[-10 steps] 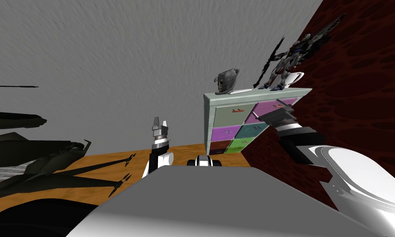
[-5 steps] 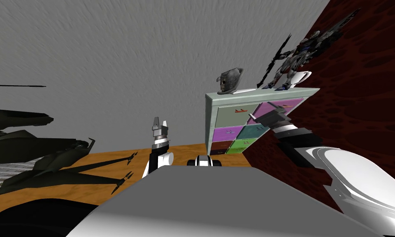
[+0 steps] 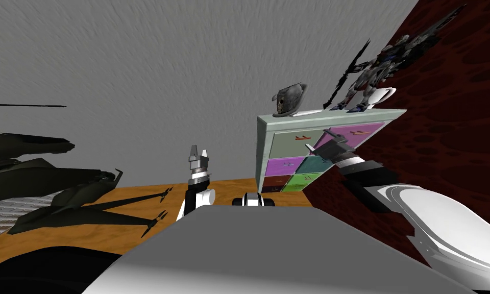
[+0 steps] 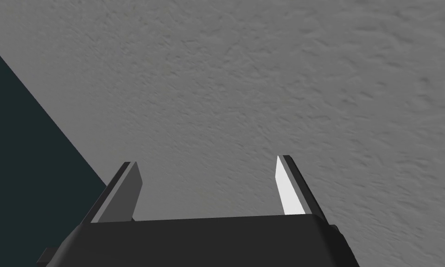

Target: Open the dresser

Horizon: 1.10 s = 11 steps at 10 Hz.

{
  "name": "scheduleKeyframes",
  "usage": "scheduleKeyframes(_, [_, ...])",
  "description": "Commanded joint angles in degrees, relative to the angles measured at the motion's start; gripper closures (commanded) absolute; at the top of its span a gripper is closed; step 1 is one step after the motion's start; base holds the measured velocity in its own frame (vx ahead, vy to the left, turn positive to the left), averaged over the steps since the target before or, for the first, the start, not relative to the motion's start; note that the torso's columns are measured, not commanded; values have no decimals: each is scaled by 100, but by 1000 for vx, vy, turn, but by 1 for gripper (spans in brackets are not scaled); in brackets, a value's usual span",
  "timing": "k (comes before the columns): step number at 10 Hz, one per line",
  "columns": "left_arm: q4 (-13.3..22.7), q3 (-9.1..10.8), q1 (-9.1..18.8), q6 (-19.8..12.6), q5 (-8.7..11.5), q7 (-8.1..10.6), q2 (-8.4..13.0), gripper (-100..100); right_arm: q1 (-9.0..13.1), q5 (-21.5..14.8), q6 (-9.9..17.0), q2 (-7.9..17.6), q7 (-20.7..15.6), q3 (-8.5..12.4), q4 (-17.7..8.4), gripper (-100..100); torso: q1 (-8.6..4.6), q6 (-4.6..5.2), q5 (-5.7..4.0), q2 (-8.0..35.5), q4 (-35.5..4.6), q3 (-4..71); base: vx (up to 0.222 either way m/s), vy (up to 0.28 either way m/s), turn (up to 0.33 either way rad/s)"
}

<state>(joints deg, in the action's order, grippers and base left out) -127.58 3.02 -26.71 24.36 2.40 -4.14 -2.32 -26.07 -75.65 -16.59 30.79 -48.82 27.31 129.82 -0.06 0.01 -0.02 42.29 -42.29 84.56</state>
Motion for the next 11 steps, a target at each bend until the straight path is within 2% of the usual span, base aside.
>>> scheduleKeyframes(1, [0,0,-1,0,0,0,0,0,-39,92,-34,224,223,199,22,-100,14,0,4,-24,6,14,154,76,-53])
scheduleKeyframes(2, [0,0,-2,0,0,0,0,0,-40,91,-52,150,135,169,22,-100,20,-3,6,-36,11,23,69,34,-8])
scheduleKeyframes(3, [-1,0,-1,0,0,0,0,0,-4,10,-4,25,25,22,2,100,2,-2,1,-1,3,4,-81,-44,92])
scheduleKeyframes(8, [0,0,2,0,0,0,0,0,-91,104,-57,150,217,192,230,100,3,19,21,46,-41,-21,-138,-1,-52])
scheduleKeyframes(9, [0,0,2,0,0,0,0,0,-132,90,-110,146,200,136,187,100,11,20,30,56,-49,-24,-96,9,-19])
scheduleKeyframes(11, [0,0,1,0,0,0,0,0,-165,103,-128,125,222,144,289,100,16,7,26,23,-29,-5,-159,-27,-58])
